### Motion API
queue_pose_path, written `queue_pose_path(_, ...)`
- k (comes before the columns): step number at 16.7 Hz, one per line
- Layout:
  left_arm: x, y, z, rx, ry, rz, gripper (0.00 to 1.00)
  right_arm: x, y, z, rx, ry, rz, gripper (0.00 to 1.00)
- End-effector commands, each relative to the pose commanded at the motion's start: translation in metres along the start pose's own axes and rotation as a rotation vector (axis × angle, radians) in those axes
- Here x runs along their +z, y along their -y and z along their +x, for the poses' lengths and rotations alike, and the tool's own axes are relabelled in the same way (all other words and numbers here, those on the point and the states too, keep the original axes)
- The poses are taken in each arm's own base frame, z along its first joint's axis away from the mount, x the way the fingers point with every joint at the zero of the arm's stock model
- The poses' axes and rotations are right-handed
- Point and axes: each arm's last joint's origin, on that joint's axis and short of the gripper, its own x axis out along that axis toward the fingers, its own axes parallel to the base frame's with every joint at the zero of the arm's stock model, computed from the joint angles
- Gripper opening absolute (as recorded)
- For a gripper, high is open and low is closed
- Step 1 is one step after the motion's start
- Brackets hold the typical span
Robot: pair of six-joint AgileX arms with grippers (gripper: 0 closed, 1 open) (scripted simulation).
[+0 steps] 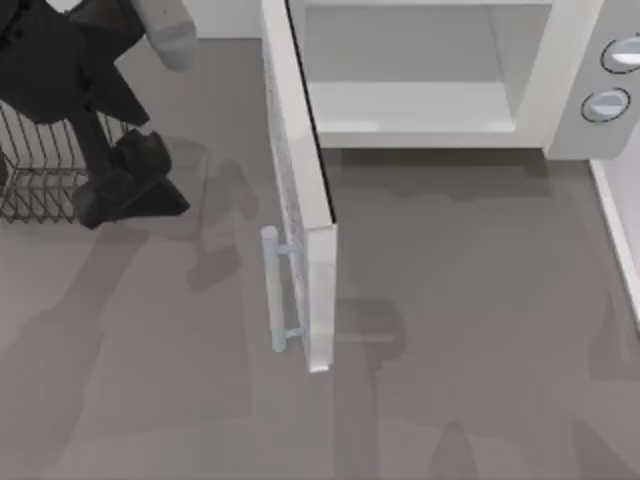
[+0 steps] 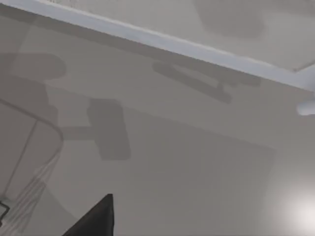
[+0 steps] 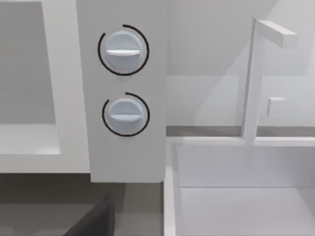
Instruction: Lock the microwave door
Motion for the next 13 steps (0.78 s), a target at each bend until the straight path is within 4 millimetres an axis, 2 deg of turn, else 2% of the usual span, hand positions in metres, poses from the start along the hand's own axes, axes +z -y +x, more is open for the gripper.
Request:
queue_pose_path(3, 0.030, -0.012, -0.002, -0.068, 0.011, 0.101, 1.00, 0.000, 0.000, 0.000, 0.000, 0.000, 0.000, 1.00)
queue_pose_path(6, 0.051, -0.018, -0.005, -0.096, 0.040, 0.181, 1.00, 0.000, 0.000, 0.000, 0.000, 0.000, 0.000, 1.00)
queue_pose_path(9, 0.060, -0.019, -0.007, -0.103, 0.059, 0.222, 1.00, 0.000, 0.000, 0.000, 0.000, 0.000, 0.000, 1.00)
queue_pose_path(13, 0.061, -0.019, -0.007, -0.103, 0.059, 0.223, 1.00, 0.000, 0.000, 0.000, 0.000, 0.000, 0.000, 1.00)
